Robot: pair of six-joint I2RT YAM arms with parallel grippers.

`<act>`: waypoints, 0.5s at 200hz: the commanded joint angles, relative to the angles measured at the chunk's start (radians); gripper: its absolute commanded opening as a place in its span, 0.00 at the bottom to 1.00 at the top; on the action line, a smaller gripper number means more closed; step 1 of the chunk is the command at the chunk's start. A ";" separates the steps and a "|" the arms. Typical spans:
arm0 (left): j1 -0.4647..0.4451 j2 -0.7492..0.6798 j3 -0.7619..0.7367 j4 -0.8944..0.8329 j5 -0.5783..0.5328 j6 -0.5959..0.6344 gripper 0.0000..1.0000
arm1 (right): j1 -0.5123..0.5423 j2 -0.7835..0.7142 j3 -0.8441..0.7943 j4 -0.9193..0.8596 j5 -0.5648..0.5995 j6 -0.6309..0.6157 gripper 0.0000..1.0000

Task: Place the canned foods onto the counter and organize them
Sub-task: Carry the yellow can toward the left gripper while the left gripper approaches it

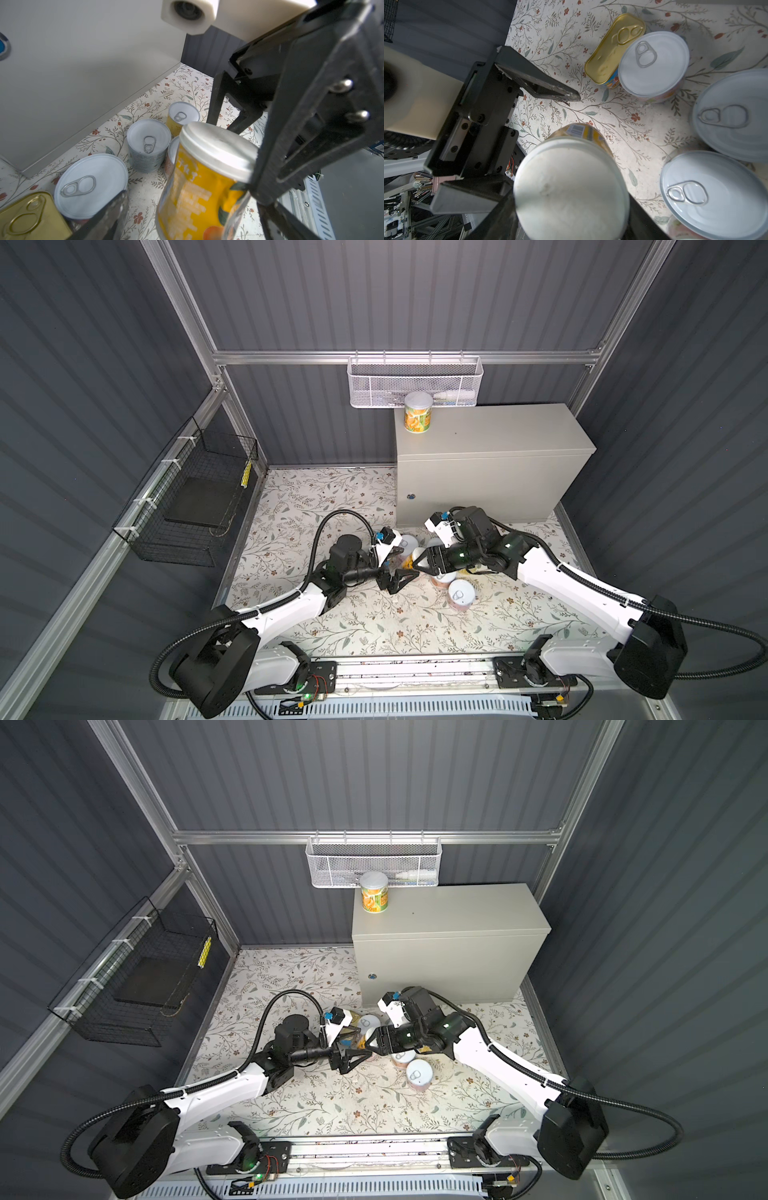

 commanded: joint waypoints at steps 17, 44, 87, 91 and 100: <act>-0.015 0.027 0.030 0.016 0.022 0.017 0.94 | -0.001 -0.001 0.044 0.056 -0.056 0.012 0.55; -0.022 0.039 0.037 0.016 0.019 0.014 0.93 | -0.001 0.005 0.046 0.056 -0.061 0.015 0.55; -0.026 0.045 0.039 0.010 0.000 0.014 0.93 | 0.000 0.028 0.051 0.056 -0.079 0.024 0.54; -0.026 0.048 0.039 0.012 -0.001 0.014 0.93 | 0.000 0.029 0.052 0.056 -0.080 0.024 0.54; -0.026 0.051 0.039 0.012 -0.008 0.012 0.90 | -0.001 0.033 0.054 0.056 -0.081 0.025 0.53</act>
